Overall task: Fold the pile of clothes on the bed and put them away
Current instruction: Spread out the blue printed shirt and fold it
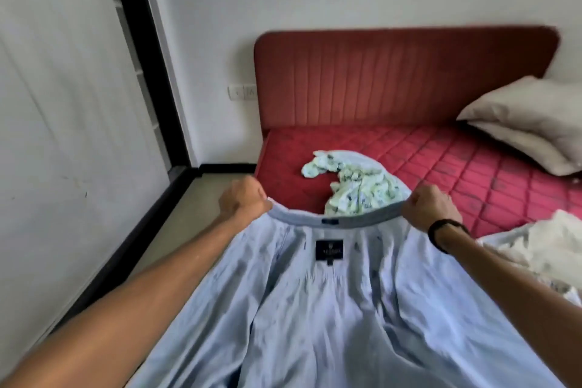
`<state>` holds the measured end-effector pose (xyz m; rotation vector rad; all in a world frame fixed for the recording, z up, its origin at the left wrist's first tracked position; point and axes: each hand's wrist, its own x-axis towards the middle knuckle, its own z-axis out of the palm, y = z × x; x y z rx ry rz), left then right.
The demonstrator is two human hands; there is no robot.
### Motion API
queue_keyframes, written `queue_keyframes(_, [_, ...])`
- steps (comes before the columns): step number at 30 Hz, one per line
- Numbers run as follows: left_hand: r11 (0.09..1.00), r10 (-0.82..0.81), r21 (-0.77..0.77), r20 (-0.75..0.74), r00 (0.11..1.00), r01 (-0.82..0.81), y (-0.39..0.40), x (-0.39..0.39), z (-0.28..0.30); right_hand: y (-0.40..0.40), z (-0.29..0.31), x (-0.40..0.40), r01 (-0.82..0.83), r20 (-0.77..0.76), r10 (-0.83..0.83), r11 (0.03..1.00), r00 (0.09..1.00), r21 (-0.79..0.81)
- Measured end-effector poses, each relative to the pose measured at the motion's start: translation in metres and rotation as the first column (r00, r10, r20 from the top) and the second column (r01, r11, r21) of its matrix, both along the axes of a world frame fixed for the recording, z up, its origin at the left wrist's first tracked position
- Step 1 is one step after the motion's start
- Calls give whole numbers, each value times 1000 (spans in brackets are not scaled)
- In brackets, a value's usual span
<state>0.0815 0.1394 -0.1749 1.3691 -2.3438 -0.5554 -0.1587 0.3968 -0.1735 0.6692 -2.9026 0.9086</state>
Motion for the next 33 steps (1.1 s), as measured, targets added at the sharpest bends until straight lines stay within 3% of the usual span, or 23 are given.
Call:
queue_keyframes(5, [999, -6, 37, -41, 999, 7, 84, 22, -50, 34, -57, 73, -34, 283, 90, 980, 955, -195])
queue_keyframes(8, [996, -25, 81, -111, 994, 34, 143, 36, -92, 59, -109, 128, -8, 494, 204, 929, 845, -370])
queue_keyframes(11, [994, -40, 94, -147, 988, 54, 191, 45, -122, 71, -149, 172, 117, 603, 268, 845, 751, -522])
queue_keyframes(15, [986, -110, 100, -212, 971, 133, 229, 54, -160, 75, -175, 193, 164, 607, 309, 785, 732, -597])
queue_keyframes(19, [966, -209, 111, -184, 960, 232, 230, 59, -193, 74, -188, 191, 103, 587, 288, 834, 757, -542])
queue_keyframes(25, [931, -326, 135, -103, 940, 338, 227, 58, -207, 70, -194, 192, 106, 658, 264, 879, 705, -465])
queue_keyframes(29, [963, -264, 45, -42, 964, 266, 236, 52, -197, 69, -194, 192, 31, 573, 245, 903, 782, -428])
queue_keyframes(33, [989, -75, 112, -152, 986, 93, 240, 50, -194, 68, -192, 196, -94, 480, 286, 918, 829, -385])
